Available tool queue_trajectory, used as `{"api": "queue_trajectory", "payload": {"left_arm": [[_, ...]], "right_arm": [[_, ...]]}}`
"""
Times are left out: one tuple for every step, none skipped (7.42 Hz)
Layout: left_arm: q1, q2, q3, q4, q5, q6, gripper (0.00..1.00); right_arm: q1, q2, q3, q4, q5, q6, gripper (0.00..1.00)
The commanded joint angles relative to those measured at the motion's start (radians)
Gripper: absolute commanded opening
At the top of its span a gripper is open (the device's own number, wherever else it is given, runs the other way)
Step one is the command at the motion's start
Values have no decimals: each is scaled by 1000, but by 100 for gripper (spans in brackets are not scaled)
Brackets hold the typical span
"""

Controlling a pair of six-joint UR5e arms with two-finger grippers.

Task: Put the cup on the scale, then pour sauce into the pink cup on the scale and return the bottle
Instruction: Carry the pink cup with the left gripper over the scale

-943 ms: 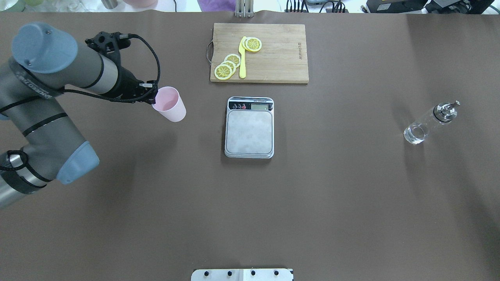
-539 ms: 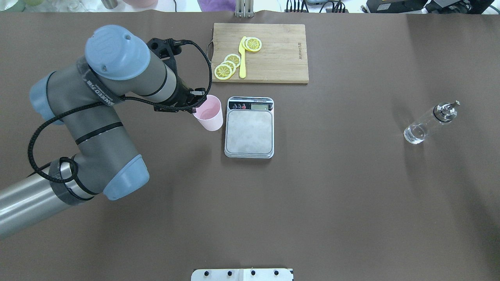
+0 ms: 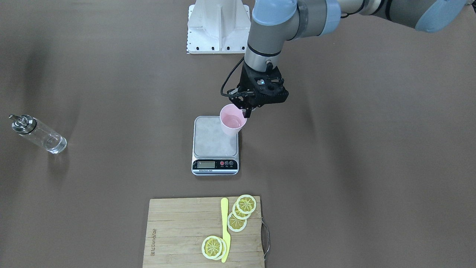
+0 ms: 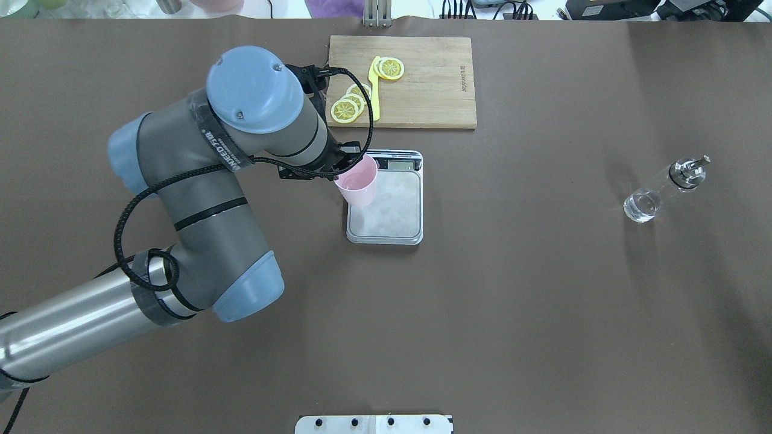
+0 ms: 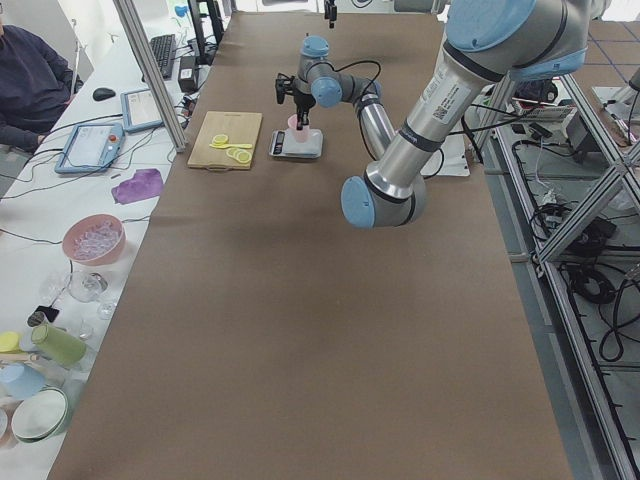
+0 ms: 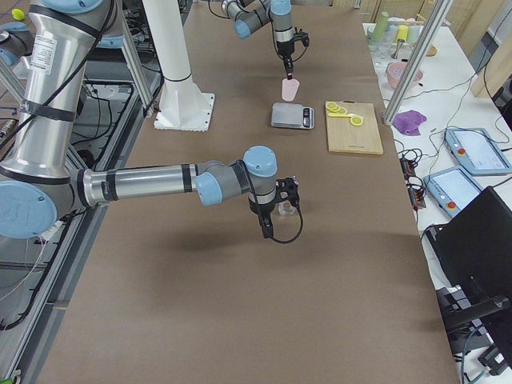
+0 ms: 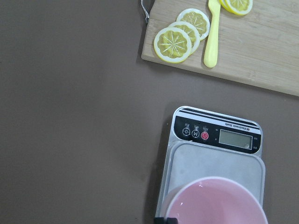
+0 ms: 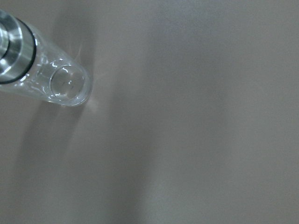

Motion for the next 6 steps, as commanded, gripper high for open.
{"api": "queue_trajectory", "payload": {"left_arm": [[32, -85, 116, -5, 35, -17, 0], [33, -87, 121, -5, 36, -17, 0], [33, -85, 127, -5, 38, -16, 0], [38, -87, 141, -6, 59, -16, 0], [49, -85, 143, -6, 61, -16, 0], [53, -85, 143, -6, 61, -16, 0]], "right_arm": [[0, 1, -6, 0, 0, 0, 100], [0, 1, -11, 0, 0, 0, 100], [0, 1, -11, 0, 0, 0, 100], [0, 1, -11, 0, 0, 0, 100], [0, 1, -11, 0, 0, 0, 100], [0, 1, -12, 0, -2, 0, 100]]}}
